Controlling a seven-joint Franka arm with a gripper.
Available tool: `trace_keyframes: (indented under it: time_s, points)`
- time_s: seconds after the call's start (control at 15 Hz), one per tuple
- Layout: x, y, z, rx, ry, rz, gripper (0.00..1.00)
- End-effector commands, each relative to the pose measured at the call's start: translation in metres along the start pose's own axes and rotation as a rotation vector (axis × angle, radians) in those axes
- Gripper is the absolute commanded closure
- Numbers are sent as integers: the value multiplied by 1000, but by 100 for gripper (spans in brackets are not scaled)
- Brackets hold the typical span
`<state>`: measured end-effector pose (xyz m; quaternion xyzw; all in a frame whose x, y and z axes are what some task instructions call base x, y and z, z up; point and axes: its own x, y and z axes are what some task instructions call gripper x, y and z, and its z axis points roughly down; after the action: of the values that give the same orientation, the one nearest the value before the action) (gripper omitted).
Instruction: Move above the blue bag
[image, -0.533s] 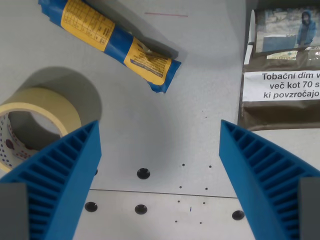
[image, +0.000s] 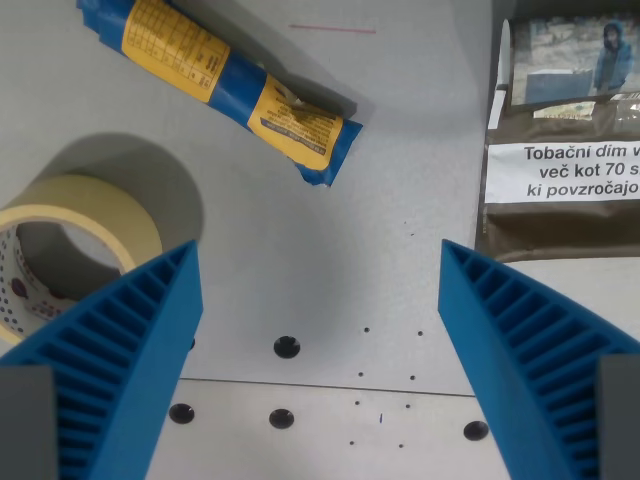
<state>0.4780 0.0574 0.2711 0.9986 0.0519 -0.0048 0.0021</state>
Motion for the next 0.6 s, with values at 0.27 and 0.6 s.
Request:
trace_keyframes:
  time_s: [0.27, 0.6]
  points:
    - [2, -2, 2, 3, 12, -99, 0]
    - [5, -6, 10, 8, 22, -216, 0]
